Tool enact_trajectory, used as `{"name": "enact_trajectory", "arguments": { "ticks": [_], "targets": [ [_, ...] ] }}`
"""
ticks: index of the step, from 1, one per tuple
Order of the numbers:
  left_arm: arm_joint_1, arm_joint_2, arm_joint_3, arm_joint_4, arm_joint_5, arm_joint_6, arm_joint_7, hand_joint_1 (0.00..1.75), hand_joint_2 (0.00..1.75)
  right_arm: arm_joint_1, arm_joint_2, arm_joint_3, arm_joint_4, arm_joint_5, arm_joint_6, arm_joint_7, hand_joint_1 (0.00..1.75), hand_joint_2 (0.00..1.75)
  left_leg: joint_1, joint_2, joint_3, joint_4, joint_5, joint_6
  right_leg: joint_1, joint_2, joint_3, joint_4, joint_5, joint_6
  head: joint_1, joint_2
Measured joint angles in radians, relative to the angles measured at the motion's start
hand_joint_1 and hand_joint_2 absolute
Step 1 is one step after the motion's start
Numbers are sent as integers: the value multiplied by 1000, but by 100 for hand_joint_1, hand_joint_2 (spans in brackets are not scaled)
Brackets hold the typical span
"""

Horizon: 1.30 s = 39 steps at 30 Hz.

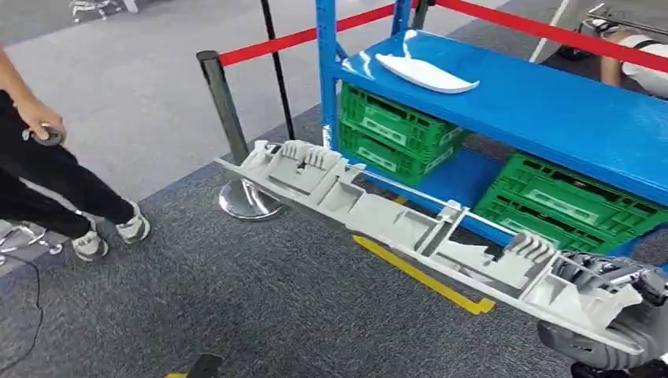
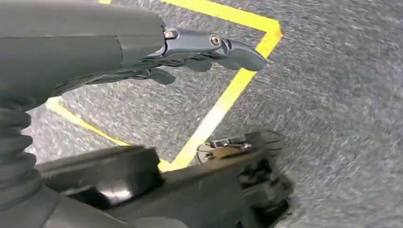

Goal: Take the parts from the cabinet and place them on the table.

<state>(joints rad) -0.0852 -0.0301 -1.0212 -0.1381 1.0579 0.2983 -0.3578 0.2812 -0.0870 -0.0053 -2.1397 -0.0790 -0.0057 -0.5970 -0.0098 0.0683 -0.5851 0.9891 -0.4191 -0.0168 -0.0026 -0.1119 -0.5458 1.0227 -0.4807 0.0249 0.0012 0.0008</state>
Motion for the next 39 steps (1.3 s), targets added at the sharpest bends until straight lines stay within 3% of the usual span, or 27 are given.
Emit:
{"name": "enact_trajectory", "arguments": {
  "ticks": [2,3,4,5,7,8,9,10,12,13,14,17,18,20,21,23,24,25,26,27,28,29,33,35,36,38,39],
  "targets": [
    [4,1,11,0,14,0,1,0,175,-5,0,0,0,0,10,-6,175,175,-3,-25,-6,-3,2,12,-2,-25,8,-7,1,11,-2,0],
    [5,1,15,0,22,-2,0,0,175,-10,0,0,0,0,17,-10,175,175,4,-38,0,-10,9,20,-6,-11,3,-4,-5,20,-1,0],
    [4,1,18,0,32,-8,-4,0,175,-16,0,0,0,0,20,-12,175,175,7,-47,1,-11,10,23,-9,55,-5,17,-23,24,3,0],
    [0,0,24,0,44,-17,-11,0,175,-19,0,-3,0,-1,24,-16,175,175,8,-59,-1,-11,12,26,-9,90,-30,76,-60,24,6,0],
    [-11,-5,45,0,63,-29,-19,0,175,-20,0,-10,1,-7,38,-18,175,175,7,-88,-4,-11,14,30,-8,110,-112,245,-129,26,12,0],
    [-14,-8,51,0,63,-30,-19,0,175,-20,0,-15,3,-11,44,-18,175,175,7,-103,-4,-10,14,30,-8,111,-141,296,-138,26,11,0],
    [-16,-10,54,0,63,-30,-18,0,175,-20,0,-20,6,-13,52,-18,175,175,7,-117,-3,-10,15,30,-8,111,-150,301,-123,25,12,0],
    [-19,-14,57,0,59,-29,-10,0,175,-19,1,-25,8,-9,56,-21,175,175,7,-133,-1,-10,15,30,-8,112,-136,260,-86,24,11,0],
    [-25,-18,58,0,41,-9,35,0,175,-11,8,-31,3,4,49,-26,175,175,10,-162,3,-8,14,28,-12,135,-57,86,12,21,11,0],
    [-26,-19,58,0,40,-5,49,0,175,3,16,-38,-8,5,47,-26,175,175,11,-177,2,-7,14,23,-19,193,-27,18,22,21,12,0],
    [-29,-18,58,0,38,-2,52,0,175,18,23,-44,-15,3,47,-26,175,175,7,-191,-8,3,14,15,-27,224,-20,-6,13,22,11,0],
    [-27,-16,58,0,39,-1,53,0,175,36,34,-52,-34,5,49,-23,175,175,19,-223,-24,-7,29,-9,-14,192,-22,7,17,8,11,0],
    [-27,-13,58,0,45,-2,48,0,175,36,35,-52,-35,10,52,-21,175,175,18,-231,-26,-5,28,-14,-22,175,-19,-2,22,0,10,0],
    [-30,-13,61,0,58,-13,40,0,175,36,40,-51,-42,25,58,-8,175,175,9,-125,-59,65,-23,-20,-19,147,-14,-5,22,-15,-3,0],
    [-32,-13,63,0,63,-19,40,0,175,33,40,-46,-42,35,58,4,175,175,11,-97,-98,146,-65,-24,-16,130,-14,-5,20,-17,-1,0],
    [-28,-13,65,0,66,-29,50,0,175,17,42,-21,-37,63,46,31,175,175,12,-81,-172,300,-122,-27,-14,97,-15,-5,19,-19,-2,0],
    [-24,-13,66,0,67,-34,55,0,175,9,42,-5,-31,72,38,40,175,175,12,-80,-177,311,-117,-27,-14,84,-14,-5,19,-19,-2,0],
    [-17,-11,66,0,72,-37,63,0,175,0,42,11,-25,76,28,47,175,175,12,-79,-160,281,-91,-27,-13,70,-14,-5,19,-19,-2,0],
    [-12,-10,66,0,72,-39,70,0,175,-9,42,26,-20,79,24,51,175,175,12,-75,-124,215,-54,-25,-13,58,-13,-5,18,-18,-2,0],
    [-8,-8,66,0,72,-39,77,0,175,-19,42,42,-16,79,16,54,175,175,10,-56,-70,121,-14,-22,-12,45,-11,-5,17,-16,-2,0],
    [-8,-7,66,0,73,-39,82,0,175,-27,42,57,-11,79,10,55,175,175,6,-3,-16,32,11,-16,-9,32,-7,-5,14,-12,-3,0],
    [-10,-8,66,0,73,-39,85,0,175,-30,42,67,-8,79,7,55,175,175,-2,20,-2,-4,4,-13,1,20,-10,2,7,-5,-4,0],
    [-1,-6,66,0,73,-38,93,0,175,-49,42,96,3,79,0,57,175,175,0,-36,-12,-8,14,15,-2,-22,6,-11,5,14,0,0],
    [1,-4,66,0,74,-38,94,0,175,-52,41,103,6,78,-2,58,175,175,8,-56,-9,-10,18,27,-8,75,-22,48,-37,22,5,0],
    [-1,-4,66,0,74,-38,94,0,175,-52,40,104,7,77,-2,57,175,175,8,-69,-10,-10,18,30,-8,99,-59,129,-77,23,11,0],
    [-2,-3,66,0,76,-42,93,0,175,-52,40,110,12,73,-5,57,175,175,7,-96,-10,-9,17,32,-6,110,-140,290,-139,25,12,0],
    [-1,-3,66,0,77,-45,92,0,175,-53,40,114,15,71,-5,57,175,175,7,-111,-9,-9,17,32,-6,111,-160,319,-137,23,11,0]
  ]
}}
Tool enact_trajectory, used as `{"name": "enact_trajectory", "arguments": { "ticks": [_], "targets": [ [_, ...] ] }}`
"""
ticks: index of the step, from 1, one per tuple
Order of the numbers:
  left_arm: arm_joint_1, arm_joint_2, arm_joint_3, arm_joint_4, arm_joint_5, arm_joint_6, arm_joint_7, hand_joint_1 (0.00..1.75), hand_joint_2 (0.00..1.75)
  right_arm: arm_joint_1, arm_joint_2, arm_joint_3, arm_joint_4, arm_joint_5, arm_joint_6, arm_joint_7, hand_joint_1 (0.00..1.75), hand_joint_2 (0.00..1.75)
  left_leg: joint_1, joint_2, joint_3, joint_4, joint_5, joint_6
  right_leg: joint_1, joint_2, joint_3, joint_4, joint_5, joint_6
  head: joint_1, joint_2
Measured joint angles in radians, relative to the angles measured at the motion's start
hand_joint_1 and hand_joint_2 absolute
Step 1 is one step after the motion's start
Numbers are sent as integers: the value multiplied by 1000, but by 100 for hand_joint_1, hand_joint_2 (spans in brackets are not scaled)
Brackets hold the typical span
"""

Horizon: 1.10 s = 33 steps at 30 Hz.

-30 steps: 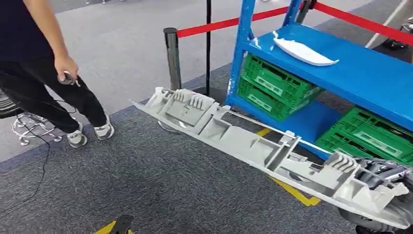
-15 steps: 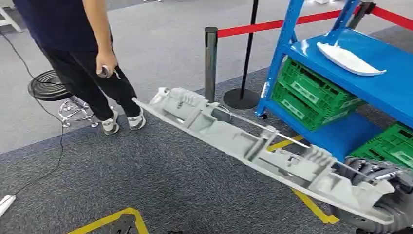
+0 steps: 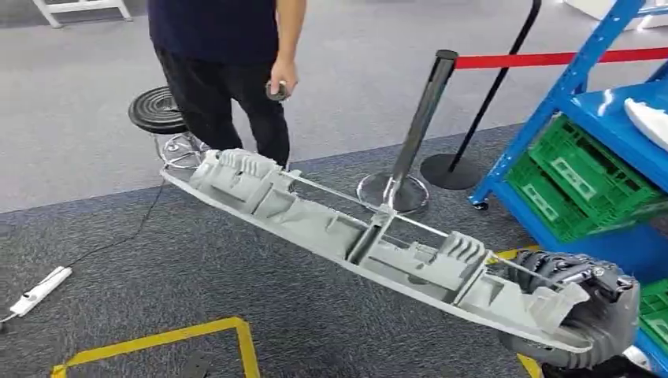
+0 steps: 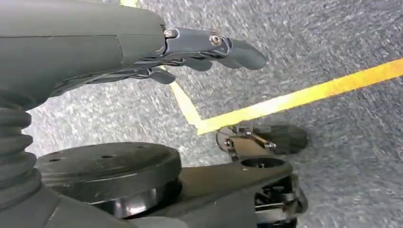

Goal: Take the parts from the cabinet and place them on the table.

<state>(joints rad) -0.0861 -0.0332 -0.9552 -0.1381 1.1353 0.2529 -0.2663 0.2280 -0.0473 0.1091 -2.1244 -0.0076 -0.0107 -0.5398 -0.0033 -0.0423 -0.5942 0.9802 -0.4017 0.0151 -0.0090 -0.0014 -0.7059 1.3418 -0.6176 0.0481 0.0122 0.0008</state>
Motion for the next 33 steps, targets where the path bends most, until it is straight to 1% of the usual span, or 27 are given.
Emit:
{"name": "enact_trajectory", "arguments": {
  "ticks": [1,2,3,4,5,7,9,10,11,12,14,15,16,17,18,19,20,21,24,25,26,27,29,30,31,32,33],
  "targets": [
    [1,1,0,0,2,-2,-1,0,175,-2,0,4,2,0,0,0,175,175,0,-15,1,0,0,0,0,0,6,-26,29,-1,0,0],
    [1,1,0,0,3,-4,-2,0,175,-5,0,8,4,0,0,0,175,175,1,-31,3,1,0,0,-1,2,35,-96,77,-3,0,0],
    [0,0,0,0,3,-6,-5,0,175,-8,-1,10,5,0,0,0,175,175,2,-46,7,1,0,-2,-3,14,78,-190,128,-5,0,0],
    [-2,-1,0,0,3,-6,-7,0,175,-11,-2,11,5,0,0,0,175,175,3,-59,9,1,-1,-5,-7,42,121,-279,169,-3,1,0],
    [-5,-2,0,0,1,-6,-12,0,175,-14,-6,12,7,0,-2,-2,175,175,0,-71,5,4,0,-12,-16,107,135,-312,153,-2,0,0],
    [-12,-7,0,0,-7,-1,-18,0,175,-5,-10,12,4,-4,-11,-15,175,175,7,-95,-11,6,8,-25,-12,92,141,-319,154,-6,0,0],
    [-10,-15,-1,0,-19,7,-22,0,175,14,-18,7,-5,-15,-16,-26,175,175,10,-122,-15,0,14,-40,-10,67,143,-321,158,-18,-1,0],
    [-9,-21,-3,0,-26,14,-27,0,175,21,-21,1,-11,-31,-6,-31,175,175,10,-90,-18,8,6,-40,-14,52,149,-329,163,-27,0,0],
    [-10,-27,-4,0,-32,20,-32,0,175,29,-21,-6,-14,-49,9,-33,175,175,2,-23,-32,40,-20,-43,-11,39,152,-333,162,-35,-9,0],
    [-13,-34,-6,0,-44,24,-38,0,175,37,-21,-18,-16,-68,26,-34,175,175,2,10,-66,109,-60,-46,-8,24,153,-333,162,-38,-11,0],
    [-14,-42,-16,0,-61,31,-46,0,175,52,-21,-42,-16,-80,58,-42,175,175,5,31,-147,278,-132,-49,-4,-9,152,-333,159,-42,-11,0],
    [-11,-46,-21,0,-60,38,-47,0,175,58,-21,-53,-16,-80,69,-45,175,175,5,31,-167,321,-141,-50,-3,-24,153,-333,158,-43,-11,0],
    [-8,-47,-22,0,-58,45,-47,0,175,65,-21,-61,-16,-79,76,-46,175,175,6,31,-163,317,-127,-50,-3,-37,153,-333,157,-42,-11,0],
    [-3,-48,-23,0,-55,53,-46,0,175,72,-21,-70,-16,-80,84,-48,175,175,5,34,-135,265,-91,-49,-2,-50,154,-333,156,-41,-11,0],
    [0,-47,-23,0,-46,66,-41,0,175,73,-21,-75,-16,-84,92,-48,175,175,5,44,-87,179,-48,-47,-2,-63,157,-333,154,-40,-11,0],
    [0,-47,-23,0,-39,77,-35,0,175,73,-21,-79,-16,-89,98,-48,175,175,3,72,-36,89,-14,-44,-2,-72,160,-333,152,-36,-12,0],
    [0,-47,-23,0,-34,84,-33,0,175,72,-20,-84,-16,-93,106,-48,175,175,-4,145,3,24,-9,-42,5,-80,163,-332,149,-31,-12,0],
    [-3,-45,-23,0,-27,87,-36,0,175,70,-19,-90,-15,-98,114,-49,175,175,-7,134,3,11,-11,-30,11,-89,161,-326,143,-25,-13,0],
    [4,-39,-16,0,4,98,-48,0,175,36,-15,-92,4,-103,136,-47,175,175,-12,97,-6,9,-10,-16,10,-123,171,-334,142,-15,-7,0],
    [5,-37,-11,0,11,105,-47,0,175,18,-13,-92,12,-103,142,-44,175,175,-4,82,-1,4,-4,-7,7,-128,168,-332,135,-7,-8,0],
    [7,-32,-6,0,20,110,-46,0,175,0,-12,-90,22,-100,143,-38,175,175,-2,71,0,3,-3,-2,4,-78,159,-306,115,-2,-5,0],
    [6,-29,-2,0,26,112,-45,0,175,-12,-9,-88,30,-100,143,-36,175,175,-1,62,0,3,-2,4,0,-34,131,-240,79,0,-3,0],
    [5,-24,2,0,29,113,-45,0,175,-25,-7,-87,48,-98,140,-32,175,175,-1,29,-2,4,-1,7,0,-4,48,-69,9,2,0,0],
    [6,-22,3,0,31,113,-45,0,175,-31,-6,-87,56,-97,137,-30,175,175,-2,14,-2,4,-1,7,0,-1,17,-16,-3,2,0,0],
    [8,-21,6,0,31,111,-46,0,175,-35,-6,-87,65,-97,134,-28,175,175,-2,-2,-1,5,0,6,0,-1,8,-11,12,0,-1,0],
    [10,-19,6,0,31,106,-50,0,175,-37,-6,-87,73,-98,129,-27,175,175,-1,-20,0,5,0,6,-1,0,26,-60,52,-1,0,0],
    [10,-18,6,0,29,100,-56,0,175,-42,-6,-86,78,-104,124,-27,175,175,1,-38,2,6,1,5,-3,5,64,-147,105,-2,0,0]
  ]
}}
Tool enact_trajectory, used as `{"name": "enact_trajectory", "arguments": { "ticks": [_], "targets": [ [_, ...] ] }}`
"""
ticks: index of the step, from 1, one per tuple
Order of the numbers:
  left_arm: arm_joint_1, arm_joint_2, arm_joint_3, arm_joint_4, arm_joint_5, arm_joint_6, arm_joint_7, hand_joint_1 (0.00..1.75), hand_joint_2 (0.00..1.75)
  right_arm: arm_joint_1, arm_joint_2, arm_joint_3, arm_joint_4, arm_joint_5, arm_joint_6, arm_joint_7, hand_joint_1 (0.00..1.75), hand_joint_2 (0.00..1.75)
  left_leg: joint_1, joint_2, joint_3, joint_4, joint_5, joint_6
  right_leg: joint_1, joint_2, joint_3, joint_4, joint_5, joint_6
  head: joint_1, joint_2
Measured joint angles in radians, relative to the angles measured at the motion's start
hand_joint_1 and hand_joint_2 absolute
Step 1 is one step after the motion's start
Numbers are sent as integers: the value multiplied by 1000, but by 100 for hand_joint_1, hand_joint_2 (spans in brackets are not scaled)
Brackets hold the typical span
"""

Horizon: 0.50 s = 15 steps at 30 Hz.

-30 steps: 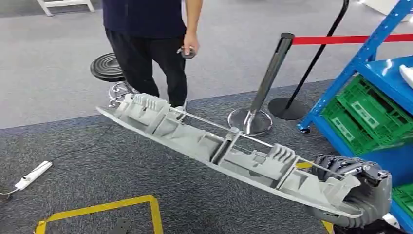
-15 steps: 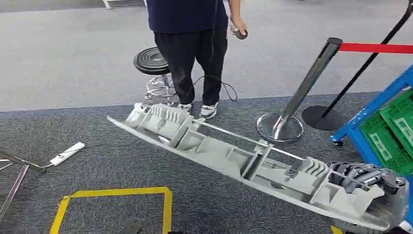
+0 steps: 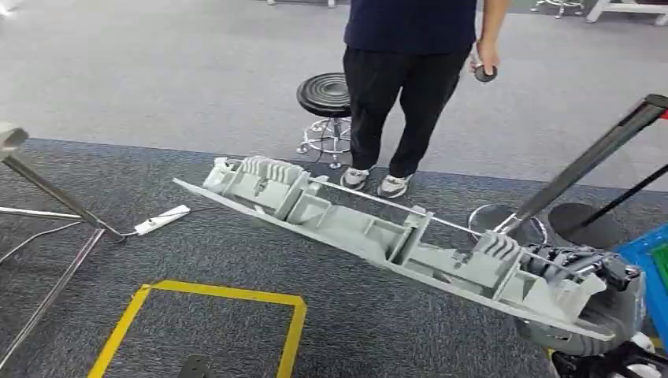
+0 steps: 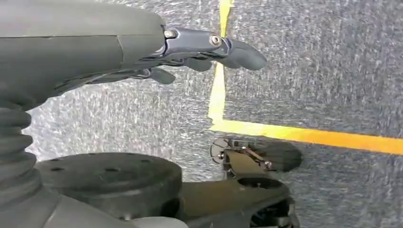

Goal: Take the parts from the cabinet and place them on the table.

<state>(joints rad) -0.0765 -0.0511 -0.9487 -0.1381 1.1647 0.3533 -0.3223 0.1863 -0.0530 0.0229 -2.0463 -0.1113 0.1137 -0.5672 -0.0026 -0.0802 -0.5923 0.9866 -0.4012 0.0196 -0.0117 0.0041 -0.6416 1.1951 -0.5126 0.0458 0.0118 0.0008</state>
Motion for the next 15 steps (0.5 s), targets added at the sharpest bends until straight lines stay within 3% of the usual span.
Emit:
{"name": "enact_trajectory", "arguments": {
  "ticks": [1,2,3,6,7,8,9,10,12,13,14,15],
  "targets": [
    [-1,2,0,0,-3,-5,-5,0,175,-8,0,0,5,-5,-3,0,175,175,3,-14,2,2,0,-4,-4,17,44,-96,48,1,0,0],
    [-1,4,0,0,-5,-11,-10,0,175,-15,0,0,10,-8,-5,0,175,175,3,-26,0,3,-1,-10,-12,70,73,-156,53,6,0,0],
    [-6,8,0,0,-7,-15,-15,0,175,-19,0,-1,18,-13,-7,-1,175,175,0,-39,-9,9,1,-17,-17,103,76,-176,43,8,0,0],
    [-5,10,0,0,-11,-23,-23,0,175,-21,1,-2,29,-18,-15,0,175,175,10,-71,-23,-2,18,-40,-7,70,76,-166,49,-6,-1,0],
    [-5,13,0,0,-14,-25,-26,0,175,-21,1,-2,30,-20,-16,0,175,175,10,-83,-25,-1,18,-44,-11,54,77,-174,54,-14,0,0],
    [-5,13,0,0,-17,-29,-31,0,175,-21,1,-3,30,-21,-18,0,175,175,5,-31,-32,13,3,-44,-10,42,81,-177,56,-23,-3,0],
    [-10,12,0,0,-21,-31,-33,0,175,-16,3,-3,28,-22,-19,-1,175,175,1,21,-57,64,-33,-48,-8,27,81,-177,56,-31,-14,0],
    [-17,12,0,0,-24,-34,-34,0,175,-9,5,-4,28,-25,-21,-3,175,175,2,50,-95,145,-76,-51,-3,12,81,-177,55,-33,-14,0],
    [-25,12,0,0,-31,-35,-34,0,175,4,5,-9,27,-26,-24,-4,175,175,3,70,-168,305,-138,-52,3,-23,81,-177,52,-37,-14,0],
    [-26,12,0,0,-34,-35,-34,0,175,11,6,-11,27,-26,-27,-4,175,175,3,70,-174,322,-136,-52,4,-37,82,-177,52,-38,-13,0],
    [-25,12,0,0,-34,-36,-30,0,175,17,6,-12,24,-26,-28,-4,175,175,2,70,-158,299,-113,-50,5,-50,82,-177,51,-38,-14,0],
    [-25,12,-1,0,-36,-36,-27,0,175,22,6,-12,20,-26,-29,-4,175,175,2,74,-121,231,-75,-47,6,-62,83,-177,50,-38,-14,0]
  ]
}}
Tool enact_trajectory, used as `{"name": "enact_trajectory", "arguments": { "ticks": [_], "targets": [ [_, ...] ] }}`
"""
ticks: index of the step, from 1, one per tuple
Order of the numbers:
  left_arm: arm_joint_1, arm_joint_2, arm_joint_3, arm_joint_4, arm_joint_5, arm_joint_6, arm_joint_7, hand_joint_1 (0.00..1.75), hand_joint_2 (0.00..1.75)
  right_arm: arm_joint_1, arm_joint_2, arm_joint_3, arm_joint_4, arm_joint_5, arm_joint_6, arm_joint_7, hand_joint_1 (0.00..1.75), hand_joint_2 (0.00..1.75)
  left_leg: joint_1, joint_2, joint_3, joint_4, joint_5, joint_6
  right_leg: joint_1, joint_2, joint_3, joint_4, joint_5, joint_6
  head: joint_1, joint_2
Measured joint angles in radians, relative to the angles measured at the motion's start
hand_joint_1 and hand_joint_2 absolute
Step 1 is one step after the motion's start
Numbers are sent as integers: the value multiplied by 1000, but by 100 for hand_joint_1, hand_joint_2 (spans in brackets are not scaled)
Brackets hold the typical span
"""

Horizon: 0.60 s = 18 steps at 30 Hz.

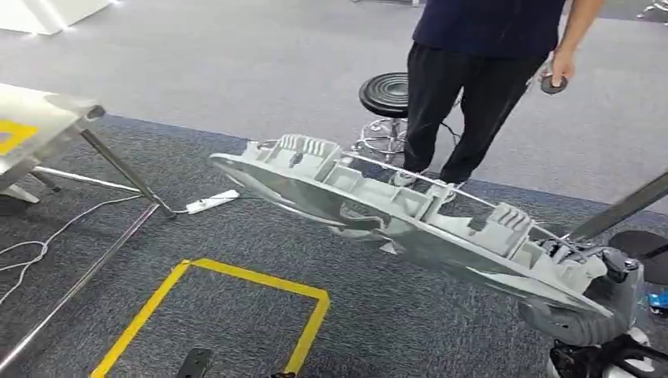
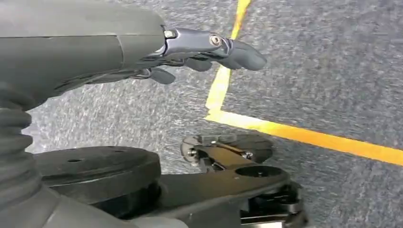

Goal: Take the parts from the cabinet and place them on the table.

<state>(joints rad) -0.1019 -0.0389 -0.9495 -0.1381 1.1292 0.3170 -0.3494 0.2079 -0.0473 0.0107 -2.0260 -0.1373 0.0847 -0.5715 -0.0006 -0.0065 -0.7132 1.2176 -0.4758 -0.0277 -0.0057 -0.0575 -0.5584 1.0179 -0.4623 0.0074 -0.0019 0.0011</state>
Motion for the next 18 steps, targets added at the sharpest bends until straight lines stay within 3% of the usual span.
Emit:
{"name": "enact_trajectory", "arguments": {
  "ticks": [1,2,3,7,8,9,10,12,13,14,16,17,18],
  "targets": [
    [-1,0,0,0,-3,0,2,0,175,2,0,0,-5,0,0,0,175,175,-3,15,53,-94,42,5,1,-11,3,0,-1,1,0,0],
    [-2,0,-1,0,-6,0,3,0,175,3,1,0,-10,0,0,-1,175,175,-9,58,106,-181,71,14,2,-21,7,0,-4,3,0,0],
    [-8,1,-1,0,-8,0,3,0,175,6,2,-1,-14,0,0,-1,175,175,-20,86,126,-221,58,15,10,-30,6,4,-9,10,0,0],
    [-8,1,-2,0,-8,0,6,0,175,9,5,-9,-19,-1,-2,-2,175,175,-19,37,119,-232,63,37,10,-74,16,-2,-15,26,0,0],
    [-6,0,-3,0,-8,0,7,0,175,9,5,-10,-23,-1,-1,-2,175,175,-11,28,125,-237,67,43,5,-44,11,8,-24,34,2,0],
    [-8,1,-5,0,-9,1,8,0,175,10,5,-12,-26,1,-1,-3,175,175,-7,18,126,-237,68,48,4,11,-6,53,-54,38,7,0],
    [-12,0,-7,0,-9,2,8,0,175,11,5,-16,-26,1,-3,-5,175,175,-5,5,126,-237,68,51,2,39,-44,131,-92,41,12,0],
    [-13,0,-9,0,-9,2,12,0,175,16,5,-17,-26,8,-8,-5,175,175,-4,-19,126,-236,68,52,2,54,-127,291,-153,46,13,0],
    [-12,-1,-10,0,-8,2,14,0,175,22,5,-19,-26,10,-11,-5,175,175,-4,-33,126,-236,68,53,1,54,-150,325,-153,47,13,0],
    [-11,0,-10,0,-8,2,17,0,175,24,5,-22,-27,11,-13,-5,175,175,-3,-48,127,-235,68,52,0,55,-148,305,-127,47,13,0],
    [-10,-2,-10,0,-9,1,22,0,175,24,5,-24,-35,14,-16,-5,175,175,2,-77,132,-233,66,47,-7,68,-81,152,-30,50,13,0],
    [-10,-4,-10,0,-10,0,26,0,175,25,5,-24,-40,16,-18,-3,175,175,5,-91,134,-230,63,41,-15,96,-35,56,15,57,13,0],
    [-10,-3,-11,0,-10,0,28,0,175,25,5,-24,-41,20,-20,-2,175,175,0,-104,128,-226,62,32,-26,165,-16,20,2,66,15,0]
  ]
}}
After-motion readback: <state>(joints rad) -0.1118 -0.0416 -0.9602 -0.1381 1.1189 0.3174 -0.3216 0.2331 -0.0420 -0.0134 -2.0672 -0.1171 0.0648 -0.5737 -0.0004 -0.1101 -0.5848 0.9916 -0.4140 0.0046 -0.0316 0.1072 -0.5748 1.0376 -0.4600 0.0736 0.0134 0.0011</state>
